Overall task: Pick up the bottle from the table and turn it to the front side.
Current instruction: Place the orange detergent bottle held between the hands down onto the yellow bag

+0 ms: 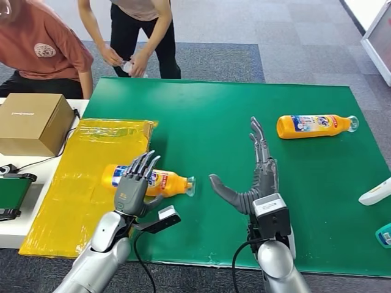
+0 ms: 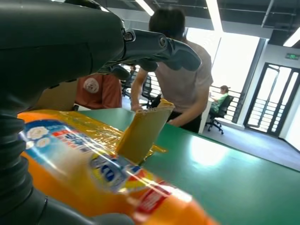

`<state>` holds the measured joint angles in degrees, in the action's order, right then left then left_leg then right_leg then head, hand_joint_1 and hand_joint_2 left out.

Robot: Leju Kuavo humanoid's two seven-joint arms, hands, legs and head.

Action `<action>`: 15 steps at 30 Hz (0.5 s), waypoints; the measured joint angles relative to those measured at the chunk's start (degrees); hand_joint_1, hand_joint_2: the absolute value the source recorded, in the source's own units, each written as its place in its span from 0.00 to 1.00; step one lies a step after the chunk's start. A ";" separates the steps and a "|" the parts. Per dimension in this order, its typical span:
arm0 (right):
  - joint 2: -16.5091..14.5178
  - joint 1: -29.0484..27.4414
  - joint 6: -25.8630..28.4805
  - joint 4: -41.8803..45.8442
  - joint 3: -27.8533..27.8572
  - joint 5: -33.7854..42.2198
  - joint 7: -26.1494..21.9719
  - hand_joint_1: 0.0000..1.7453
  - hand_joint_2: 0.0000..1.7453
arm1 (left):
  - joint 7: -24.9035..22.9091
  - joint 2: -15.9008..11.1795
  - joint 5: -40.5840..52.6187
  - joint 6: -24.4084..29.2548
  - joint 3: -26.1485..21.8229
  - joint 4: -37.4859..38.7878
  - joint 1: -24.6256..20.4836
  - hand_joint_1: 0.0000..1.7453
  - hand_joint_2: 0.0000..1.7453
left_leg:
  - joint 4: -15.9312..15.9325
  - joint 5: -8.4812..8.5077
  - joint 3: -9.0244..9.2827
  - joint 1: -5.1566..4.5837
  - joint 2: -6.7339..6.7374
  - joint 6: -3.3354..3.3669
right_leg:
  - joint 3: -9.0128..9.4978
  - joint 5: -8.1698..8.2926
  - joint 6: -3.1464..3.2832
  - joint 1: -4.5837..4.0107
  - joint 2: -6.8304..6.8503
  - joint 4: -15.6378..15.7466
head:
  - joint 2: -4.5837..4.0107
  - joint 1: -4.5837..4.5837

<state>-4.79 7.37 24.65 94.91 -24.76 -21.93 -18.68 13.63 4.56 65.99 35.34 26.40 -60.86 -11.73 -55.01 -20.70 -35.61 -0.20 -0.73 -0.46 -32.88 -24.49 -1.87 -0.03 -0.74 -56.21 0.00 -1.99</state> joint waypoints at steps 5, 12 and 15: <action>0.03 -0.15 -0.20 0.20 0.02 -0.17 0.03 0.00 1.00 | 0.32 -0.05 -3.81 -2.02 1.17 -1.17 0.08 0.00 1.00 | 0.00 0.00 0.00 0.00 0.00 0.00 | 0.00 0.00 0.00 0.00 0.00 0.00 | -0.02 0.01; 0.07 -1.29 -0.17 1.48 0.20 -0.69 -0.03 0.00 1.00 | -0.14 -0.56 -10.76 -6.94 3.04 -6.87 0.88 0.00 1.00 | 0.00 0.00 -0.01 0.00 0.00 0.00 | 0.00 0.00 0.00 0.00 0.00 0.00 | 0.00 0.01; 0.07 -1.74 0.21 1.85 0.52 -1.02 -0.05 0.00 1.00 | 0.42 -0.77 -14.34 -8.21 3.11 -9.13 1.50 0.00 1.00 | 0.00 0.00 -0.01 0.00 0.00 0.00 | 0.00 0.00 0.00 0.00 0.00 0.00 | 0.00 -0.01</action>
<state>-4.72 5.64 24.87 96.76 -24.24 -22.96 -18.73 14.05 3.79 51.64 27.13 29.51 -69.99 -10.23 -55.00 -20.71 -35.62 -0.20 -0.73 -0.46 -32.88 -24.49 -1.87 -0.03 -0.73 -56.21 0.00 -2.00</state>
